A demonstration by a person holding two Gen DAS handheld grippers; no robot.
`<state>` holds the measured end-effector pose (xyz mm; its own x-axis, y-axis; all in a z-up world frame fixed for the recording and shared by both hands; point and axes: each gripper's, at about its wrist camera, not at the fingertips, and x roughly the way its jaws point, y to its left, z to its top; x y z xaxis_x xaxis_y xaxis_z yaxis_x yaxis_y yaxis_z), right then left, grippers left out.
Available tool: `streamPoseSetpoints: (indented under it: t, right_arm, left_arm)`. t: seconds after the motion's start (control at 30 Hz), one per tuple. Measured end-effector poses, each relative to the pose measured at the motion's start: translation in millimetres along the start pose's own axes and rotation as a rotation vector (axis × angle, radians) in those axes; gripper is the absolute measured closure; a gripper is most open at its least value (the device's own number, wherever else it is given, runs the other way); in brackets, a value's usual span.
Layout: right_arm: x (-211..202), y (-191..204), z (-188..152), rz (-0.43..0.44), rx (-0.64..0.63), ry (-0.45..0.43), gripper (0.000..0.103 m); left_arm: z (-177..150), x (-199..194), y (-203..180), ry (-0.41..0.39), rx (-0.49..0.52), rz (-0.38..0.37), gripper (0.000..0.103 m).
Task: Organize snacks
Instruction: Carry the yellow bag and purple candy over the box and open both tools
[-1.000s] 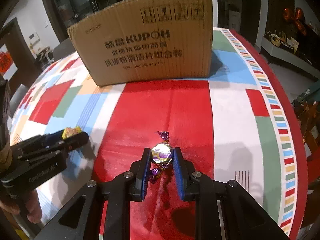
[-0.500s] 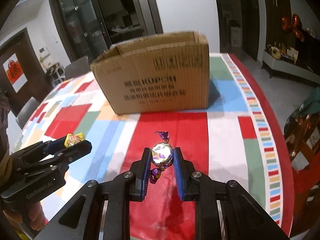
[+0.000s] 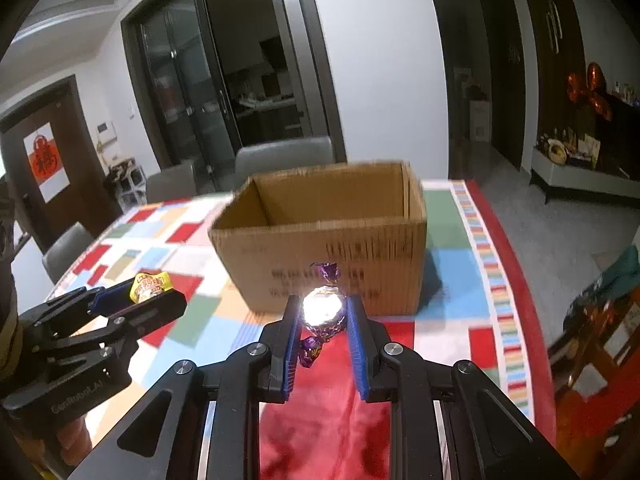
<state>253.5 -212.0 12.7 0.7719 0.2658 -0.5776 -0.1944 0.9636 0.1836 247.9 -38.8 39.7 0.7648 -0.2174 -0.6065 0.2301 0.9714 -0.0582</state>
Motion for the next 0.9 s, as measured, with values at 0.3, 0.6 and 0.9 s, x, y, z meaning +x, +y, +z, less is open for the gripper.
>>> streamPoseSetpoints:
  t: [0.3,0.6,0.9]
  right_arm:
    - [-5.8,3.2,44.3,-0.007,-0.028,-0.087,0.079]
    - [13.9,3.0,78.8,-0.033,-0.061,-0.116,0.079]
    - [49.4,-0.2,100.6,-0.054,-0.077,-0.085,0.079]
  left_arm:
    - [44.0,-2.0,1.8,-0.077,0.019,0.016,0.063]
    - [77.2,21.8,7.7,-0.093,0.020,0.017,0.063]
    - [97.9,70.7,14.7,-0.045,0.007,-0.017,0.063]
